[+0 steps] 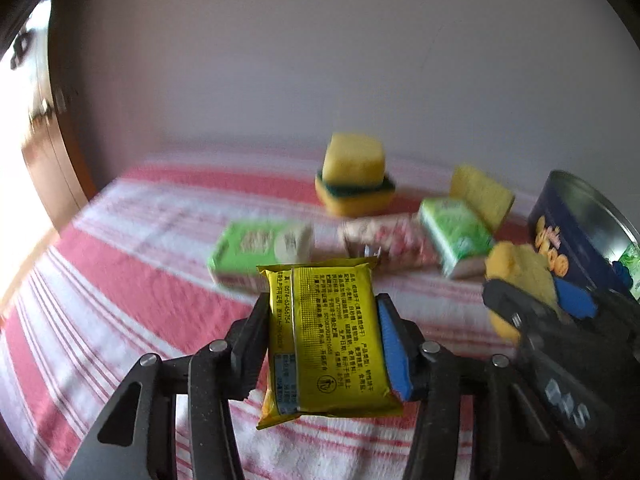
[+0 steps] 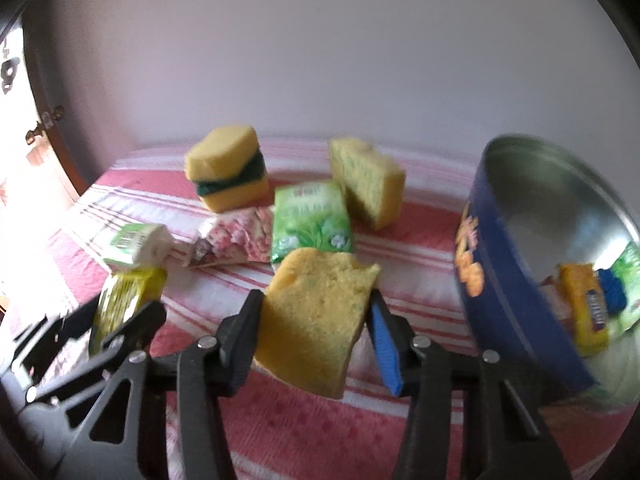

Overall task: Organize objects
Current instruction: 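Lift the yellow sponge with right tool while left tool carries packet toward tin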

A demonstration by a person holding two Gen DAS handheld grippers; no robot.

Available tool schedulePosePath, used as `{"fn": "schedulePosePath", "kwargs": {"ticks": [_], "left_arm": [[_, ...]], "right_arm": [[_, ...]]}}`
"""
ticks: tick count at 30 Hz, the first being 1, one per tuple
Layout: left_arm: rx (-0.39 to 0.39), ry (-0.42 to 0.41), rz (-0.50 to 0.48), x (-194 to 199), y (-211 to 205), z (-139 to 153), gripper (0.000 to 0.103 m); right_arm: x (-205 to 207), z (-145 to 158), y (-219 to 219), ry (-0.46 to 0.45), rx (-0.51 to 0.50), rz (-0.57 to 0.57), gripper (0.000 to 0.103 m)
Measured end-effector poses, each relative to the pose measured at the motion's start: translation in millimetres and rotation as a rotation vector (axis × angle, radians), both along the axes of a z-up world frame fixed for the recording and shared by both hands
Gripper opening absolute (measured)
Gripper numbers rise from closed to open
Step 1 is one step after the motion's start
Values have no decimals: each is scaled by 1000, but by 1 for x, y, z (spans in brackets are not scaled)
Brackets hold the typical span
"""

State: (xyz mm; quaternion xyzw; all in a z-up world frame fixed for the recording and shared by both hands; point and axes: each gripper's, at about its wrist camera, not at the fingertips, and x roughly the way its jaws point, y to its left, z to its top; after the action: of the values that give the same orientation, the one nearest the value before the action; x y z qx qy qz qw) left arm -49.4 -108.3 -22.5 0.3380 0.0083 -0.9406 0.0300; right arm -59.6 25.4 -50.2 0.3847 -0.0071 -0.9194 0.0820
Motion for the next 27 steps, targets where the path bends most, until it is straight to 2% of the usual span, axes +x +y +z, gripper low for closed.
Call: {"fn": "schedulePosePath", "kwargs": {"ticks": [4,13,22,27], "left_arm": [[-8,88,-11,7,1,9,53],[-1,170,19,12,1,16,53],[-9,179,34,20,19,22,53],[0,203,1,25,39,33,53]], "right_arm": [[32,14,4,83,4,24,52],[78,43,24,257,9,21,52],[84,54,36,326,6,12,52],[88,61,57,339,-3,-18,52]]}}
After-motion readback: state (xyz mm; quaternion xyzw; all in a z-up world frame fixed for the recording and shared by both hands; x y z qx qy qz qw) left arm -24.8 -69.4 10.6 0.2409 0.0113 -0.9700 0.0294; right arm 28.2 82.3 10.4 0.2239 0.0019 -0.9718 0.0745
